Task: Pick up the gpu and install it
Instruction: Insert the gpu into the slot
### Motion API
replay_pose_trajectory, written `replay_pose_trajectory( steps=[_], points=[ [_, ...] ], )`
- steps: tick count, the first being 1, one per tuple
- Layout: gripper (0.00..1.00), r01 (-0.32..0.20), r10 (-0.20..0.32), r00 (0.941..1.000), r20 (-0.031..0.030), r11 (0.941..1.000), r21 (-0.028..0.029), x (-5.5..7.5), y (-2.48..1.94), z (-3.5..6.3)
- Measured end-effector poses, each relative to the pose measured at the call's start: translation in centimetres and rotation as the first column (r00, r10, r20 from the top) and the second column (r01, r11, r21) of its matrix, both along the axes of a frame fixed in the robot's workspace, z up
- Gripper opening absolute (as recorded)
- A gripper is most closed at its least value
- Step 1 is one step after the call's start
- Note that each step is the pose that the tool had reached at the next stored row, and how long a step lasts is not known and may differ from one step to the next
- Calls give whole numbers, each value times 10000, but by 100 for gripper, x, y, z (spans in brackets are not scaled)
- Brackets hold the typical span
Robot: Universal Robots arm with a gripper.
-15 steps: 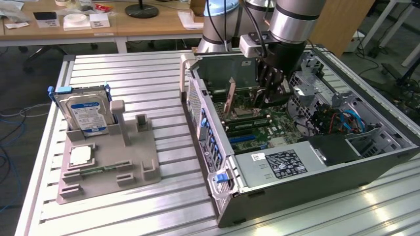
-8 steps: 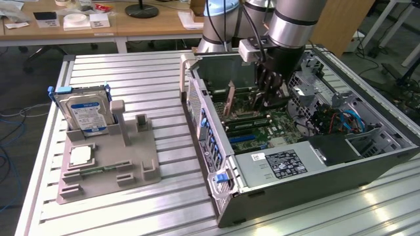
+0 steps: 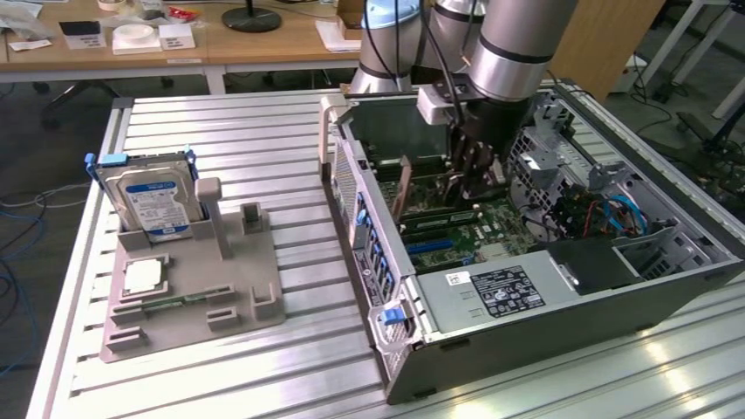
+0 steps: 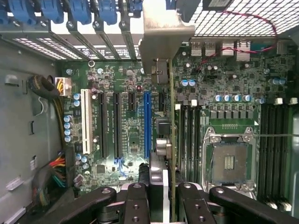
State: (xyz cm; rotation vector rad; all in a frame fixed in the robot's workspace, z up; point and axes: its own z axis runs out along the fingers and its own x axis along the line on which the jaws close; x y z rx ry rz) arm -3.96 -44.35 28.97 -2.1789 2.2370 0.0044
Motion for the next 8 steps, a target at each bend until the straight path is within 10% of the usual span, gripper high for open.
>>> replay_pose_trajectory(
  steps=[8],
  points=[
    [28, -2, 2, 10000, -10, 10000, 0, -31, -26, -106]
  ],
)
